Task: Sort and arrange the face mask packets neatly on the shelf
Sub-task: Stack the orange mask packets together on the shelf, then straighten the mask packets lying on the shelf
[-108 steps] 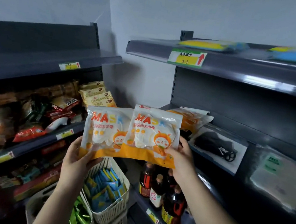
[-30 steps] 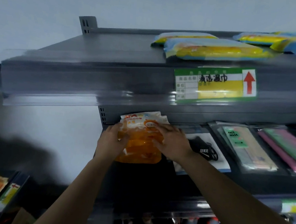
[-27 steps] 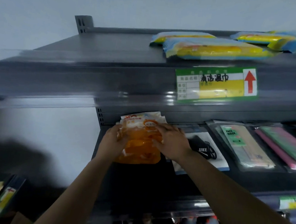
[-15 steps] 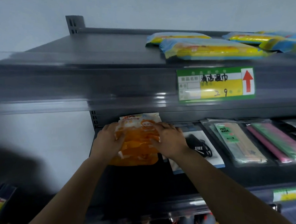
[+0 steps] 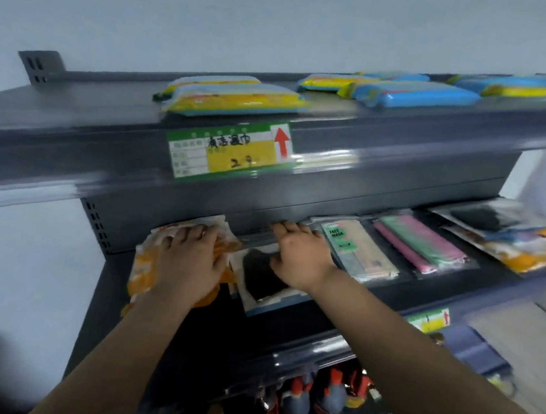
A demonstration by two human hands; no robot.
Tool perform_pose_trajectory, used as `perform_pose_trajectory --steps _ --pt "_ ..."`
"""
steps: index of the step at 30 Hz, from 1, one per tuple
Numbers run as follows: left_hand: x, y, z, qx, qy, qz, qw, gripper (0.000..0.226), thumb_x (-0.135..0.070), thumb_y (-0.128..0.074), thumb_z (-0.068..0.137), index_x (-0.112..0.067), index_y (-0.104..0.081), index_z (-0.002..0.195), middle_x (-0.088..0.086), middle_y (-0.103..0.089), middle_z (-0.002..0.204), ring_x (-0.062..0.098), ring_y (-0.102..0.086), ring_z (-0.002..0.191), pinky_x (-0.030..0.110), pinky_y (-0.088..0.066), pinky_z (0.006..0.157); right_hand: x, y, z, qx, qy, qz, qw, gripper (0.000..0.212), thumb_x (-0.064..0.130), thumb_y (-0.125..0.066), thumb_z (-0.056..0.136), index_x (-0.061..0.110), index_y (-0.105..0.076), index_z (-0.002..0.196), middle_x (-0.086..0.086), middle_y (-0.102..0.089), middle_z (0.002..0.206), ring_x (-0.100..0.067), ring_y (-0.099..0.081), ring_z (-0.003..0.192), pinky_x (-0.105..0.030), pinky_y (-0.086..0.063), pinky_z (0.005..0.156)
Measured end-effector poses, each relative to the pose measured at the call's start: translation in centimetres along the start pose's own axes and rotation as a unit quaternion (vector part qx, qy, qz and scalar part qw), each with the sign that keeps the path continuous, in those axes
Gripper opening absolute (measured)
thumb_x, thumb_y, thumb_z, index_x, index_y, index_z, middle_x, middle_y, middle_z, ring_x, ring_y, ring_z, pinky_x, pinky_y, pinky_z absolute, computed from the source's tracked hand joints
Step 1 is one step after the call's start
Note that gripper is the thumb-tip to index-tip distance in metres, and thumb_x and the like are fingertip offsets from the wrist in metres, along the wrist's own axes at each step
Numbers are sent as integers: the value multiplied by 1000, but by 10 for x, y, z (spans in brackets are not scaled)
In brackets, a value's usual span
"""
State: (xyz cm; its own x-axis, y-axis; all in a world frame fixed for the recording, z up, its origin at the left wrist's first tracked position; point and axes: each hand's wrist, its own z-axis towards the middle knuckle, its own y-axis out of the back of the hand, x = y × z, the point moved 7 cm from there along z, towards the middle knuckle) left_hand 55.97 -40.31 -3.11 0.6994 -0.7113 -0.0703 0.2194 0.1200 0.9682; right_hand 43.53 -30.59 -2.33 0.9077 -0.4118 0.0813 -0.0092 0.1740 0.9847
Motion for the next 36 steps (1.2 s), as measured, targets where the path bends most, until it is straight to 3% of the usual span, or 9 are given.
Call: perform_pose_trajectory --steps 9,20,36 --pt "-179 -3 1 0 -106 40 994 53 -42 -39 94 -24 -29 143 0 -39 144 25 -34 131 40 -28 104 -146 38 -83 0 -82 -119 989 53 30 -48 89 11 -35 136 -11 -43 139 -29 -37 130 -42 -28 105" --pt "-379 -23 -13 -3 -180 17 984 55 -41 -37 94 -23 -26 145 3 -38 146 26 -33 133 41 -27 105 -319 68 -185 2 -170 -150 974 47 33 -45 90 13 -39 132 -10 -43 139 -29 -37 130 -42 -30 103" --pt "-502 -76 48 36 -154 -50 986 53 -44 -38 94 -24 -30 143 2 -46 141 24 -42 127 39 -34 101 -480 56 -189 -5 -219 -63 974 55 38 -45 93 18 -32 143 -5 -41 145 -28 -37 132 -40 -32 105"
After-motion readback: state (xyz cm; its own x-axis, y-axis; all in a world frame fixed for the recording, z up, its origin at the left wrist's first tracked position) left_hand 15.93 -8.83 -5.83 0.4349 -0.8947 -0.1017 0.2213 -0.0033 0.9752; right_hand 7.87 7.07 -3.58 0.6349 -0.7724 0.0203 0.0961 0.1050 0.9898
